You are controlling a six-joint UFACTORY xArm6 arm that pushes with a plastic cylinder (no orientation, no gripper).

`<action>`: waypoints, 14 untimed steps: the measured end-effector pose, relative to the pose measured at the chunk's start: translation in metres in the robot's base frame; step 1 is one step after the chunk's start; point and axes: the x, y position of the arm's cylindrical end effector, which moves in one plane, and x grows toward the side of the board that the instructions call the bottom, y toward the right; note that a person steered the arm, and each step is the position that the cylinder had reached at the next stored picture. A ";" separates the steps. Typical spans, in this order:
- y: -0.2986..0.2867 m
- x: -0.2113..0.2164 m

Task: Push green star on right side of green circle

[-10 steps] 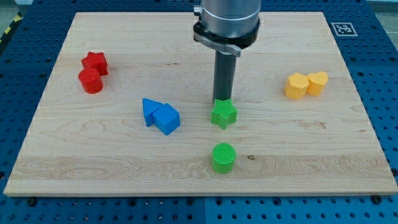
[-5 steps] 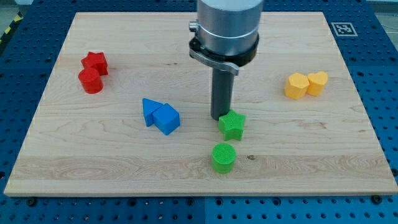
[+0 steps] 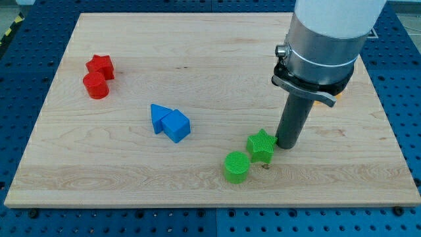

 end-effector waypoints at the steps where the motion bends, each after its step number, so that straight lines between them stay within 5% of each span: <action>1: -0.027 -0.029; 3: -0.061 -0.018; 8: -0.024 0.016; 11: 0.069 0.028; 14: 0.003 0.046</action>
